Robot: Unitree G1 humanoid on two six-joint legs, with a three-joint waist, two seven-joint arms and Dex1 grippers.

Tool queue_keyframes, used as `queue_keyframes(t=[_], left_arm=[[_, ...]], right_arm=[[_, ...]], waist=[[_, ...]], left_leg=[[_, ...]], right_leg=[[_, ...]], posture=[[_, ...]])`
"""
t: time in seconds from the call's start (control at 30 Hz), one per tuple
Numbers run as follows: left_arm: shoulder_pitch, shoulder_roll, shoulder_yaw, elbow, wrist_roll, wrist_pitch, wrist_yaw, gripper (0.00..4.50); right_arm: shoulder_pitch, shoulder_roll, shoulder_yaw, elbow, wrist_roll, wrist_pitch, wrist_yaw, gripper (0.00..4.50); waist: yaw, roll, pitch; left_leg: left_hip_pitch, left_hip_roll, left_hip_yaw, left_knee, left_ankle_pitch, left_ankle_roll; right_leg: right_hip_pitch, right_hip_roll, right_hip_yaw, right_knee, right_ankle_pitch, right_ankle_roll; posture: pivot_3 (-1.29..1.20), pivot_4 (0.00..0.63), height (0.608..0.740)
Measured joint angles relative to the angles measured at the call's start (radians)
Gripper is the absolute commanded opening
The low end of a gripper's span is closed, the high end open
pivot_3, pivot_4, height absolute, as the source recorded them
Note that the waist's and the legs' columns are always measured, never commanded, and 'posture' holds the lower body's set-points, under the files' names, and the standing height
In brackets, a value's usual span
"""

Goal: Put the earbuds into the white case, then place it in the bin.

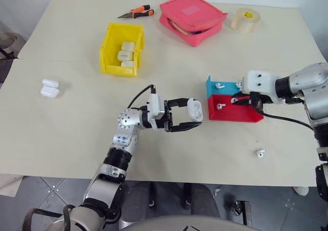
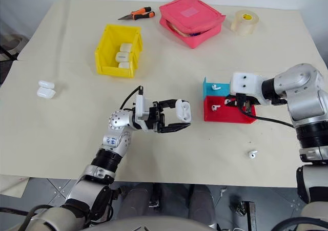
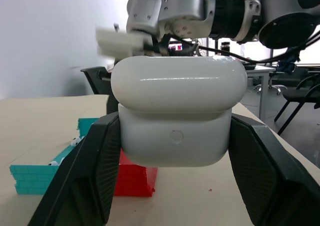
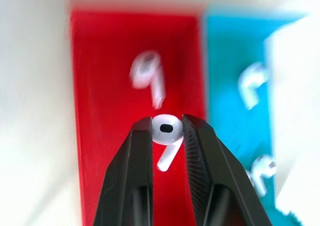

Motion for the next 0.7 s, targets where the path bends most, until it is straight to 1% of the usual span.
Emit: queue_keyframes(t=[0.07,0.17,0.23,0.37,0.47,0.53,0.6,0.7], left_arm=[[-0.007,0.003,0.000,0.004,-0.002,0.002,-0.013,2.79],[-0.017,0.009,0.001,0.012,-0.004,0.012,-0.037,2.79],[-0.029,0.006,0.000,0.023,-0.006,0.017,-0.054,2.79],[-0.072,0.003,0.000,0.054,-0.013,0.034,-0.095,2.79],[-0.096,0.001,0.001,0.080,-0.019,0.045,-0.126,2.79],[-0.099,-0.001,0.001,0.091,-0.022,0.056,-0.146,2.79],[-0.113,-0.001,0.001,0.107,-0.032,0.068,-0.167,2.79],[-0.137,-0.002,0.003,0.116,-0.043,0.081,-0.195,2.79]], right_arm=[[0.099,0.019,-0.095,-0.127,0.081,0.142,-0.053,0.49],[0.212,0.061,-0.201,-0.283,0.176,0.306,-0.140,0.49],[0.250,0.108,-0.274,-0.378,0.240,0.400,-0.209,0.49],[0.279,0.244,-0.422,-0.563,0.391,0.563,-0.370,0.49],[0.288,0.345,-0.483,-0.676,0.512,0.672,-0.478,0.49],[0.315,0.396,-0.501,-0.738,0.593,0.713,-0.522,0.49],[0.358,0.443,-0.505,-0.805,0.670,0.725,-0.557,0.49],[0.414,0.474,-0.493,-0.849,0.713,0.697,-0.599,0.49]], waist=[[0.002,0.000,0.000],[-0.001,0.000,0.000],[-0.003,0.000,0.000],[-0.003,0.000,0.000],[-0.002,0.000,0.000],[-0.001,0.000,0.000],[-0.001,0.000,0.000],[-0.002,0.001,0.000]], left_leg=[[-0.001,0.000,-0.001,0.000,0.000,0.000],[-0.001,-0.001,-0.001,0.000,0.000,0.000],[0.000,0.000,-0.001,0.000,0.000,0.000],[0.000,0.000,-0.001,0.000,0.000,-0.001],[0.000,0.000,-0.001,0.000,0.000,-0.001],[0.000,-0.001,-0.001,0.000,0.000,-0.001],[0.000,-0.001,-0.001,0.000,0.000,0.000],[0.000,-0.001,0.000,0.000,0.000,0.000]], right_leg=[[0.000,-0.001,-0.001,0.000,0.000,0.000],[0.000,-0.001,-0.001,0.000,0.000,0.000],[0.000,-0.001,-0.001,0.000,0.000,0.000],[0.000,0.000,0.000,0.001,0.000,0.000],[0.000,0.000,0.000,0.001,0.000,0.000],[-0.001,0.000,0.000,0.001,0.000,0.000],[-0.001,0.000,0.000,0.001,0.000,0.000],[-0.001,0.000,0.000,0.001,0.000,0.000]], posture=[[0.00,0.150,0.740],[0.00,0.150,0.740],[0.00,0.150,0.740],[0.00,0.150,0.740],[0.00,0.150,0.740],[0.00,0.150,0.740],[0.00,0.150,0.740],[0.00,0.150,0.740]])
